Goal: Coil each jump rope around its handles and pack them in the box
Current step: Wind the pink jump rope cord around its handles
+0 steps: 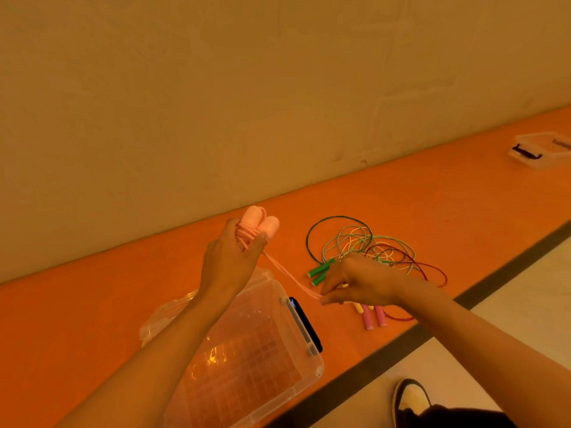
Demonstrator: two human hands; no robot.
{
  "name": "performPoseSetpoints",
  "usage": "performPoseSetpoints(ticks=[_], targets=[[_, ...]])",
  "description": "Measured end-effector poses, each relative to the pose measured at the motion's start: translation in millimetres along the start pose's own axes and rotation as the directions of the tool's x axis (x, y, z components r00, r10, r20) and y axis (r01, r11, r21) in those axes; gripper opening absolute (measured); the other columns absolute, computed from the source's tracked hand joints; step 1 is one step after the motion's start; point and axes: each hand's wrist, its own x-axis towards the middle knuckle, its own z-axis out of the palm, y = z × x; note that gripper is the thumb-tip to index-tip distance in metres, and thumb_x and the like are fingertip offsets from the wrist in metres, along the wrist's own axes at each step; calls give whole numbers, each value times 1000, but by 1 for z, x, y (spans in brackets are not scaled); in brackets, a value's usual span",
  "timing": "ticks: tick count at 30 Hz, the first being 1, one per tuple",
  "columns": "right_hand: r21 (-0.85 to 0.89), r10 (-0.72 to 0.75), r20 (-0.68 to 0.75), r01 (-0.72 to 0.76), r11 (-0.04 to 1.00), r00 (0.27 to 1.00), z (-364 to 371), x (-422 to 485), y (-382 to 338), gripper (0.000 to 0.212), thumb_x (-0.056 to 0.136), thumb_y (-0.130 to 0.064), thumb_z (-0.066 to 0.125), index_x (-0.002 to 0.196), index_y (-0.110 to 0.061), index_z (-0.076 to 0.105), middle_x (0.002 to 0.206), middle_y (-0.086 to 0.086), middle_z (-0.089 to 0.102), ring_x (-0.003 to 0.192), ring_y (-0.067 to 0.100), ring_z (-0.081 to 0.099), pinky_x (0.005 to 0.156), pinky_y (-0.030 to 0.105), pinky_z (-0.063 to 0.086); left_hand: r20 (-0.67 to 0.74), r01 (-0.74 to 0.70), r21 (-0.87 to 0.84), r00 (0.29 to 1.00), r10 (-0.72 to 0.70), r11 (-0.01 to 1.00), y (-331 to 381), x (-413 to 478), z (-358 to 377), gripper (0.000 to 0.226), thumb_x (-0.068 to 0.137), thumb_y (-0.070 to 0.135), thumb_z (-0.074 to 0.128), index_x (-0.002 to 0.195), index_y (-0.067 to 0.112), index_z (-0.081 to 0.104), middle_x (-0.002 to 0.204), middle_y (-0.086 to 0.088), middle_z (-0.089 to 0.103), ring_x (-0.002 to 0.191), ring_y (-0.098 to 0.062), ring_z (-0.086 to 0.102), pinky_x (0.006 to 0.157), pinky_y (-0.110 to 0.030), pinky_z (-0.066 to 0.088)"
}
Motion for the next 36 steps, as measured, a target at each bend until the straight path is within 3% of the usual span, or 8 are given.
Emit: performPoseSetpoints(ticks=[6, 9, 14, 19, 25, 28, 31, 36], targets=[[35, -74, -123, 78, 996, 990, -22, -6, -29, 22, 92, -36, 67, 100, -18, 77, 84, -14, 67, 78, 5, 62, 66, 19, 45, 137, -59, 195, 990, 32, 979, -8, -3, 8, 61, 95, 54, 56, 148, 38, 31, 118, 0, 67, 82, -20, 63, 64, -33, 52], [37, -97, -181, 105, 994, 979, -28, -6, -34, 19, 94, -34, 66, 102, -19, 75, 88, -11, 68, 80, 8, 63, 69, 33, 50, 279, -106, 275, 960, 26, 955, -9, -6, 16, 65, 98, 57, 49, 154, 39, 22, 124, -4, 67, 90, -22, 66, 73, -36, 56], [69, -93, -361, 126, 990, 928, -39, -7, -36, 15, 97, -34, 60, 94, -24, 70, 86, -12, 66, 77, 11, 63, 65, 44, 51, 493, -147, 114, 867, 73, 983, 10, -26, 28, 60, 97, 61, 21, 154, 42, 26, 89, 0, 70, 73, -16, 68, 68, -36, 58], [60, -18, -479, 54, 997, 878, -46, -13, -23, 31, 97, -42, 51, 93, -18, 71, 86, -10, 67, 76, 7, 63, 67, 41, 51, 589, -277, 41, 783, 201, 960, 24, -42, 37, 74, 85, 77, 13, 153, 47, 24, 82, -1, 70, 66, -16, 67, 65, -41, 57], [-24, -71, -426, 68, 997, 902, -41, -9, -27, 35, 99, -45, 44, 85, -20, 65, 80, -9, 63, 71, 6, 59, 63, 30, 45, 632, -424, 70, 719, 289, 903, 51, -61, 39, 71, 94, 63, 49, 154, 41, 20, 60, 32, 54, 57, 4, 51, 49, -18, 29], [26, -8, -415, 20, 999, 910, -47, -11, -19, 27, 100, -36, 54, 94, -16, 70, 83, -10, 65, 73, 4, 59, 64, 27, 46, 628, -437, 24, 706, 327, 899, 50, -60, 38, 66, 96, 60, 48, 153, 40, 22, 62, 16, 53, 59, -4, 52, 52, -25, 37], [240, 122, -378, -31, 970, 918, -60, -20, -9, 14, 95, -21, 63, 106, -15, 69, 75, -20, 63, 70, -2, 57, 62, 16, 43, 630, -400, 19, 716, 300, 916, 46, -55, 33, 70, 95, 64, 44, 154, 43, 12, 77, 2, 63, 66, -16, 61, 62, -39, 51], [349, 141, -298, -30, 937, 944, -75, -33, 4, 10, 87, -20, 70, 96, -23, 73, 81, -9, 67, 73, 10, 61, 63, 23, 47, 593, -382, 88, 762, 260, 920, 41, -42, 22, 73, 94, 61, 44, 156, 33, 18, 79, 8, 60, 63, -6, 56, 58, -26, 47]])
